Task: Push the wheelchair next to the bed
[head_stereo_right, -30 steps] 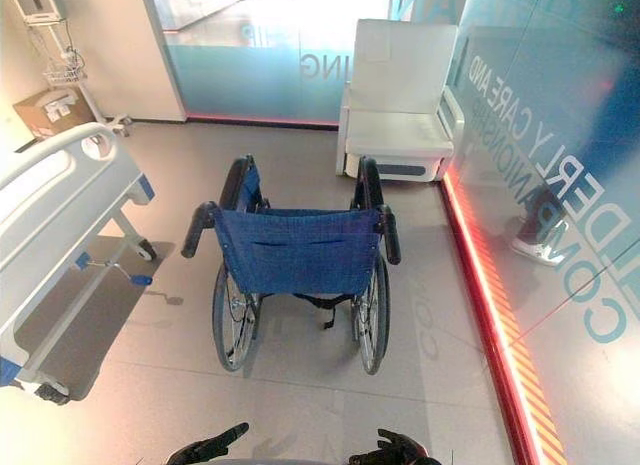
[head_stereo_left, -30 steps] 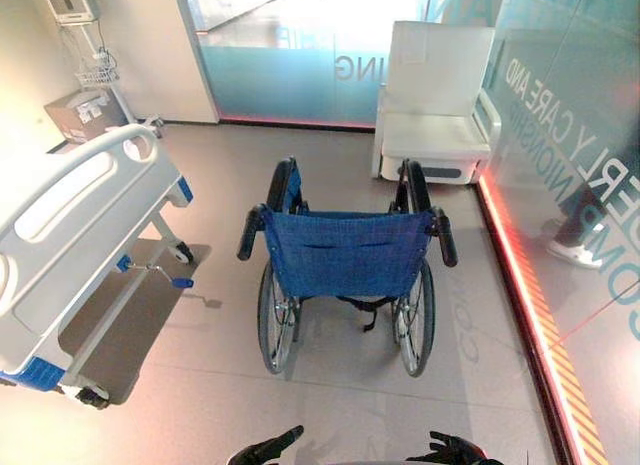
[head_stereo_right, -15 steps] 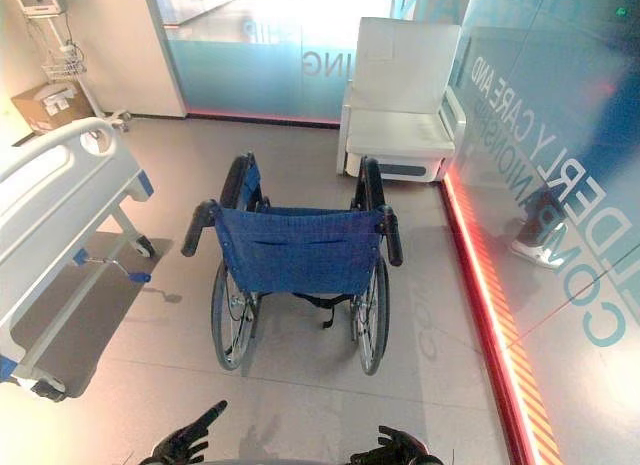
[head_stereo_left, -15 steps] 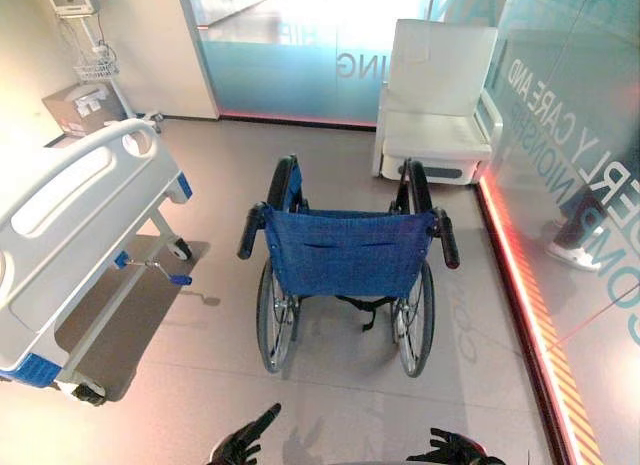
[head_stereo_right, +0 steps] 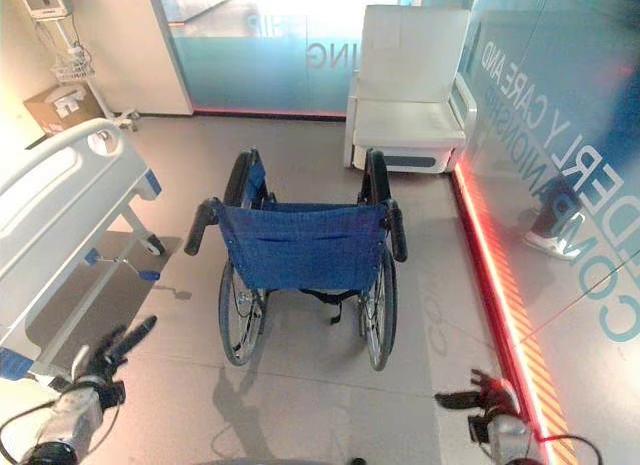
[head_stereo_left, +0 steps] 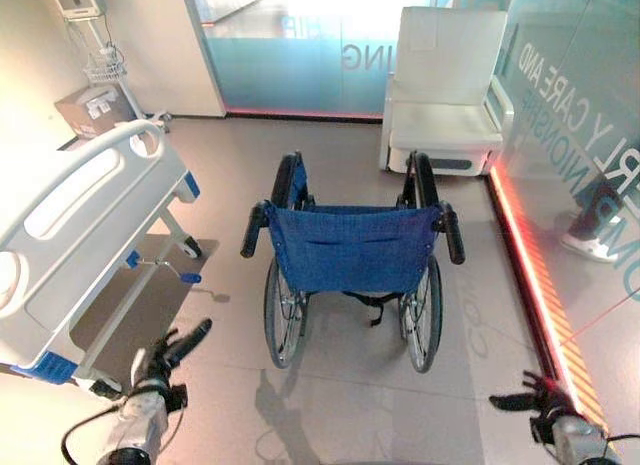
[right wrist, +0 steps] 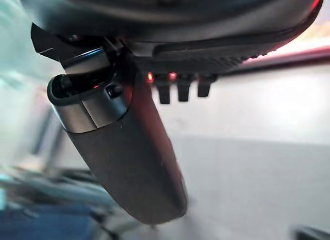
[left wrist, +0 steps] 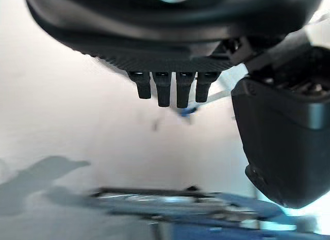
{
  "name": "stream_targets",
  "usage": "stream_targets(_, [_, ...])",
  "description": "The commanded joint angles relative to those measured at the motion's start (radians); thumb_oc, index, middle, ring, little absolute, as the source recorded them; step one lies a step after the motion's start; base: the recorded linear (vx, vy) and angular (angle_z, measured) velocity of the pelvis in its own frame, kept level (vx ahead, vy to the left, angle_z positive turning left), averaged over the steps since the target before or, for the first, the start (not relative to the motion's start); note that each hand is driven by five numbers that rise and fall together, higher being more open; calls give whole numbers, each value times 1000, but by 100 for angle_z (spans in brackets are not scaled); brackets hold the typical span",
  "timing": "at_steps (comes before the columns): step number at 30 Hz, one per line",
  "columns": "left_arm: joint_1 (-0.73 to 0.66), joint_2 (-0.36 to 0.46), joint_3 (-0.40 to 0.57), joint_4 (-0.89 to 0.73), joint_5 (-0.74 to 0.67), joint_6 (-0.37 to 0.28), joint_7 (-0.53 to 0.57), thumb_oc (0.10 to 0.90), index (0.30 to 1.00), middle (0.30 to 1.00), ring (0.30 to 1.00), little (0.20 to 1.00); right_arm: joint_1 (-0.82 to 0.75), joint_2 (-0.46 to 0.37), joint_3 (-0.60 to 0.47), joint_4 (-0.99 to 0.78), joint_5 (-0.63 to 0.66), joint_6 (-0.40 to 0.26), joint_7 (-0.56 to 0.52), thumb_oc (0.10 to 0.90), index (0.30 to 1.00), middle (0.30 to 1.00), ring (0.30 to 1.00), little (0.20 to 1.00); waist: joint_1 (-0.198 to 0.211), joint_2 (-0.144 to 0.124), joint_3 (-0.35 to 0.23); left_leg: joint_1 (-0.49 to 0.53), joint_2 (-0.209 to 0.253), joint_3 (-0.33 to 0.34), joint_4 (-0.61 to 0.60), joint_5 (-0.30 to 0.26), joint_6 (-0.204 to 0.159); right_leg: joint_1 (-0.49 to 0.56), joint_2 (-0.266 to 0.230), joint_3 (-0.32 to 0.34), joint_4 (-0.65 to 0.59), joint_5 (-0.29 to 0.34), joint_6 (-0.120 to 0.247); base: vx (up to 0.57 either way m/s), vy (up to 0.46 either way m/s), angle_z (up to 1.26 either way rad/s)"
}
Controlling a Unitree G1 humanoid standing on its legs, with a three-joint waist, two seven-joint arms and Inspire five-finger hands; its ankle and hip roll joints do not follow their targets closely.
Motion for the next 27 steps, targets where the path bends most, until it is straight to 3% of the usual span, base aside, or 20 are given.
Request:
stream_targets(1, [-157, 105, 50, -94, -33, -67, 17, 800, 900, 900, 900, 900, -109, -69, -5, -82, 49, -10, -76, 800, 900, 900, 900, 900, 5, -22, -18, -18, -57, 9, 10, -31, -2, 5, 0, -10, 24, 18, 5, 38, 5, 2])
stream_targets(9, [-291, 181, 49, -209, -142, -61, -12, 800, 900, 900, 900, 900, -191, -131, -6, -326, 106, -16, -99, 800, 900, 900, 900, 900, -7, -17, -20, -6, -57, 16, 10, -42, -2, 16, -2, -2, 27, 7, 6, 12, 2, 0])
stream_targets(15, [-364, 201, 24, -223, -237, -66, -87, 800, 900, 900, 900, 900, -266, -162, 15, -442, 47, -35, -117, 800, 900, 900, 900, 900, -18, -13, -24, 2, -59, 24, 10, -48, 0, 22, -3, 8, 24, 4, 10, 0, 0, 0])
stream_targets(19, [-427, 206, -21, -230, -270, -57, -118, 800, 900, 900, 900, 900, -332, -186, 50, -489, 0, -13, -138, 800, 900, 900, 900, 900, -25, -13, -25, 4, -60, 29, 10, -49, 1, 22, -5, 13, 25, 5, 12, 2, 4, -1])
stream_targets(27, [-548, 201, -132, -177, -255, 69, -174, 800, 900, 900, 900, 900, -433, -210, 124, -512, -14, 24, -136, 800, 900, 900, 900, 900, -36, -17, -27, 2, -61, 40, 10, -50, 2, 19, -6, 23, 21, 10, 20, 0, 0, 0])
